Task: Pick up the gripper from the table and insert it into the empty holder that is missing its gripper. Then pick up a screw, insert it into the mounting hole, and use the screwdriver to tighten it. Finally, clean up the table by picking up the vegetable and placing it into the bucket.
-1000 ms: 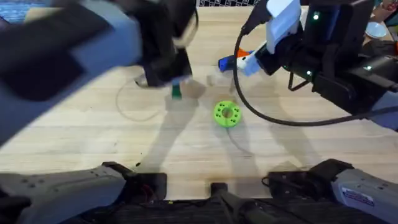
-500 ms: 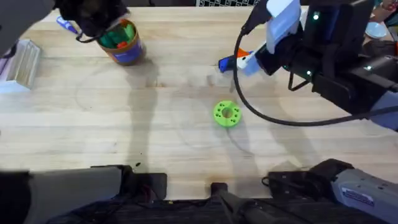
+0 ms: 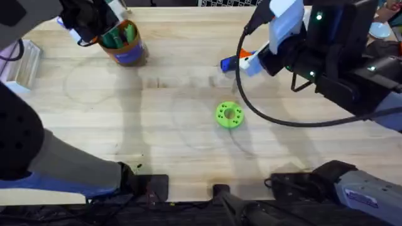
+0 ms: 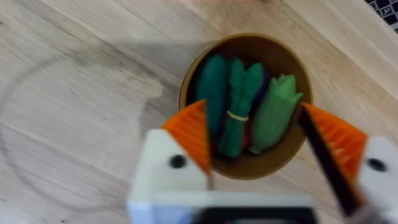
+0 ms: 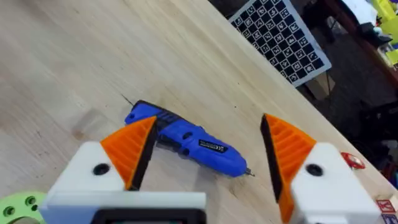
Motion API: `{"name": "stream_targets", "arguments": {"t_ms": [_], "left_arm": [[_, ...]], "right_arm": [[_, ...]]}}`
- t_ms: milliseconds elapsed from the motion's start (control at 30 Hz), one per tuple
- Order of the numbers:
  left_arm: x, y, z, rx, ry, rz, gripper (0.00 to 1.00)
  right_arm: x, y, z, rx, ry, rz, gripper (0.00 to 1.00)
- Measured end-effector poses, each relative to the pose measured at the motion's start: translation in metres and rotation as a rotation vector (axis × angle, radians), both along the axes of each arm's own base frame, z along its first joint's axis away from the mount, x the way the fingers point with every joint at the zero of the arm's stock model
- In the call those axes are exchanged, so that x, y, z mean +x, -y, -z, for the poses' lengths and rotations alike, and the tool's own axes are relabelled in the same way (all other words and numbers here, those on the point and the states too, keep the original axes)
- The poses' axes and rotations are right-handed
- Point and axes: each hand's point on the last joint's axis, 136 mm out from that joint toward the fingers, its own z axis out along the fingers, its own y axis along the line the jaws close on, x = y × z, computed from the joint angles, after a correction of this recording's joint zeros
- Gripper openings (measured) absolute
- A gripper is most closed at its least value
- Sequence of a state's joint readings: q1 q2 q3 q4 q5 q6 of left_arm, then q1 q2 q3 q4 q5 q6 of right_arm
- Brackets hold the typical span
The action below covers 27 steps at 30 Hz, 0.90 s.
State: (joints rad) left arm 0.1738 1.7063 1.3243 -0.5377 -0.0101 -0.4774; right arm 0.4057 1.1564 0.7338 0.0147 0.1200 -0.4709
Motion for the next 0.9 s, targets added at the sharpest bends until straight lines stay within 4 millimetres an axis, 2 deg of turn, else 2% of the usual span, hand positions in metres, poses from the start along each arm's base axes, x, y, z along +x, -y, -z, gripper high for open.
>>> {"name": "stream_targets", "arguments": {"t_ms": [33,67,300,400,467,567,700,800,900], "left_arm": [[0.000,0.000,0.002,-0.002,-0.004,0.000,0.937],[0.000,0.001,0.003,-0.005,-0.007,0.003,0.974],[0.001,0.010,0.000,-0.036,0.006,0.052,0.987],[-0.003,0.018,-0.018,-0.044,0.027,0.098,0.987],[-0.010,0.022,-0.040,-0.034,0.054,0.137,0.987],[-0.035,0.032,-0.084,0.013,0.095,0.211,0.985],[-0.091,0.059,-0.132,0.088,0.116,0.349,0.987],[-0.130,0.083,-0.151,0.127,0.122,0.466,0.987],[-0.165,0.100,-0.153,0.155,0.091,0.568,0.986]], "right_arm": [[0.000,0.000,0.000,0.000,0.000,0.000,0.992],[0.000,0.000,0.000,0.000,0.000,0.000,0.992],[0.000,0.000,-0.001,0.046,-0.010,0.025,0.991],[-0.002,0.001,-0.005,0.119,-0.026,0.064,0.991],[-0.008,0.003,-0.012,0.180,-0.035,0.095,0.991],[-0.024,0.010,-0.023,0.247,-0.070,0.136,0.991],[-0.053,0.022,-0.031,0.287,-0.165,0.193,0.991],[-0.081,0.033,-0.030,0.298,-0.276,0.239,0.992],[-0.107,0.039,-0.032,0.299,-0.362,0.256,0.991]]}}
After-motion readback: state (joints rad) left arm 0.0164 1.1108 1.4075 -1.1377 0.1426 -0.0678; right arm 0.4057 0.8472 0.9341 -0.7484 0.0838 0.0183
